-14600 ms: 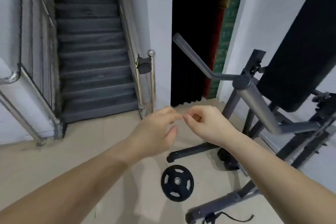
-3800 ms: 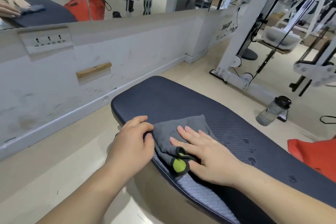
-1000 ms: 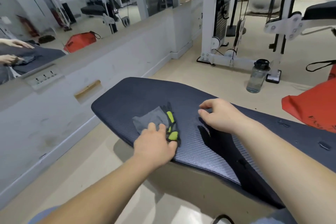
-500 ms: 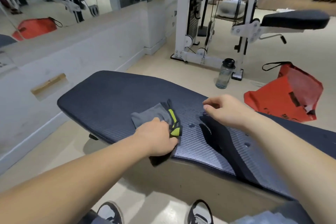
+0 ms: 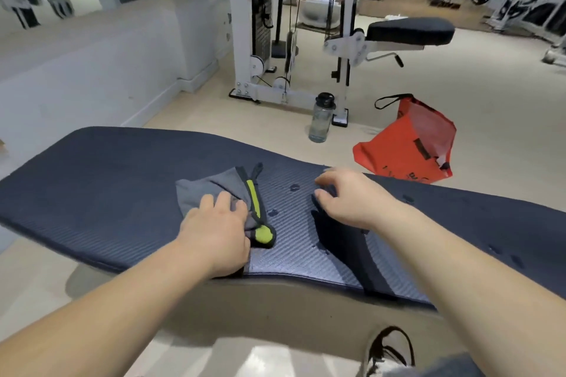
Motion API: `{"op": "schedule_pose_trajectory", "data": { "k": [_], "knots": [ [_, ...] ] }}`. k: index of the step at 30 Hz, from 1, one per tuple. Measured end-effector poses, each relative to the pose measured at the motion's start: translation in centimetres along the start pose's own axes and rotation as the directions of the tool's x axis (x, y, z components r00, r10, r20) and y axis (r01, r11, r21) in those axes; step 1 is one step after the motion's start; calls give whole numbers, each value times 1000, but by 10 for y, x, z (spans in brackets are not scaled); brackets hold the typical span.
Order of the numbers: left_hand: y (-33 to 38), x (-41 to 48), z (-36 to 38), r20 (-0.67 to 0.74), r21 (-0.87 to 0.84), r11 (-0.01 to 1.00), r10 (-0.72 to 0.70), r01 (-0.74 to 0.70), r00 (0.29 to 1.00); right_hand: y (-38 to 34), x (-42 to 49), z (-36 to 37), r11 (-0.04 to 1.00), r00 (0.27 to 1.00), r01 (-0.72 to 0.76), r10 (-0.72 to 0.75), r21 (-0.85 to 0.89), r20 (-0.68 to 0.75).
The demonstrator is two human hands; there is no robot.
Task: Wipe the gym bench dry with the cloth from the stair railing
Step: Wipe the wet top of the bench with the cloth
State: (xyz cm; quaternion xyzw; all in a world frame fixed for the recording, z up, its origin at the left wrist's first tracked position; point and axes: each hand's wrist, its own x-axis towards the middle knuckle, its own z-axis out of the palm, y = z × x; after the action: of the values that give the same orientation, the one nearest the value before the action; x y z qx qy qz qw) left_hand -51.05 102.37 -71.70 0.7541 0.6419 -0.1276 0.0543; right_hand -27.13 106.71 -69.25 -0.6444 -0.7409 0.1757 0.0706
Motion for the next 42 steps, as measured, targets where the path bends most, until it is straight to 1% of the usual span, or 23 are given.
{"op": "schedule_pose_trajectory", "data": {
  "k": [3, 6, 10, 12, 13, 15, 18, 19, 20, 22, 25, 27, 28, 29, 30, 32, 33, 34, 35, 37, 39, 40, 42],
  "knots": [
    [-11, 25, 3, -44, -28, 999, -22, 21, 999, 7, 19, 2, 996, 998, -20, 25, -83, 64],
    [-17, 60, 3, -76, -67, 992, -113, 108, 991, 23, 28, 7, 992, 990, -21, 37, -122, 136],
    [-3, 103, 1, -151, -174, 970, -194, 168, 969, 46, 35, 3, 991, 999, -11, 5, 133, 46],
    [16, 112, -1, -181, -193, 971, -177, 142, 967, 54, 33, -5, 971, 1000, -30, 28, 236, 10],
    [29, 112, -2, -195, -188, 978, -129, 92, 972, 59, 30, -9, 962, 999, -42, 44, 268, -1],
    [59, 103, -3, -222, -174, 981, 44, -84, 974, 67, 24, -17, 954, 997, -51, 64, 294, -35],
    [94, 74, 0, -245, -141, 913, 343, -383, 907, 71, 20, -21, 956, 995, -57, 78, 289, -63],
    [96, 68, 2, -253, -117, 888, 407, -445, 878, 70, 20, -20, 957, 995, -52, 73, 287, -62],
    [91, 66, 3, -273, -98, 880, 426, -465, 863, 68, 21, -19, 957, 996, -49, 67, 286, -52],
    [67, 74, 6, -319, -87, 918, 343, -388, 884, 62, 20, -14, 959, 998, -49, 57, 278, -21],
    [28, 83, 8, -309, -129, 986, 57, -101, 949, 53, 17, -9, 964, 999, -48, 45, 260, 15],
    [28, 77, 8, -278, -200, 979, -94, 38, 956, 49, 14, -6, 971, 999, -35, 33, 236, 14],
    [35, 69, 8, -265, -229, 973, -98, 36, 959, 47, 13, -5, 975, 1000, -28, 25, 221, 15],
    [46, 57, 8, -257, -253, 967, -49, -19, 965, 46, 12, -4, 978, 1000, -21, 18, 209, 16],
    [57, 44, 9, -258, -266, 957, 45, -116, 965, 45, 12, -3, 980, 1000, -18, 15, 200, 15],
    [70, 23, 14, -271, -268, 909, 245, -318, 931, 45, 12, -1, 981, 1000, -19, 18, 194, 6],
    [68, 23, 14, -276, -260, 891, 301, -372, 913, 43, 13, 0, 981, 1000, -19, 19, 192, 2],
    [63, 29, 14, -282, -246, 893, 307, -378, 909, 42, 13, 1, 982, 1000, -15, 15, 187, 2],
    [56, 37, 15, -287, -231, 913, 267, -337, 920, 40, 13, 2, 984, 1000, -8, 8, 180, 4],
    [44, 52, 13, -282, -210, 962, 112, -175, 953, 36, 13, 3, 986, 1000, 1, -4, 165, 19],
    [48, 52, 10, -258, -202, 979, -24, -30, 966, 36, 13, 2, 987, 999, 1, -6, 158, 33],
    [57, 45, 7, -247, -194, 981, -36, -13, 968, 37, 13, 0, 988, 999, 1, -7, 154, 35],
    [82, 21, 6, -232, -185, 977, 67, -111, 970, 45, 11, -3, 989, 1000, -11, 7, 150, 27]
  ]
}}
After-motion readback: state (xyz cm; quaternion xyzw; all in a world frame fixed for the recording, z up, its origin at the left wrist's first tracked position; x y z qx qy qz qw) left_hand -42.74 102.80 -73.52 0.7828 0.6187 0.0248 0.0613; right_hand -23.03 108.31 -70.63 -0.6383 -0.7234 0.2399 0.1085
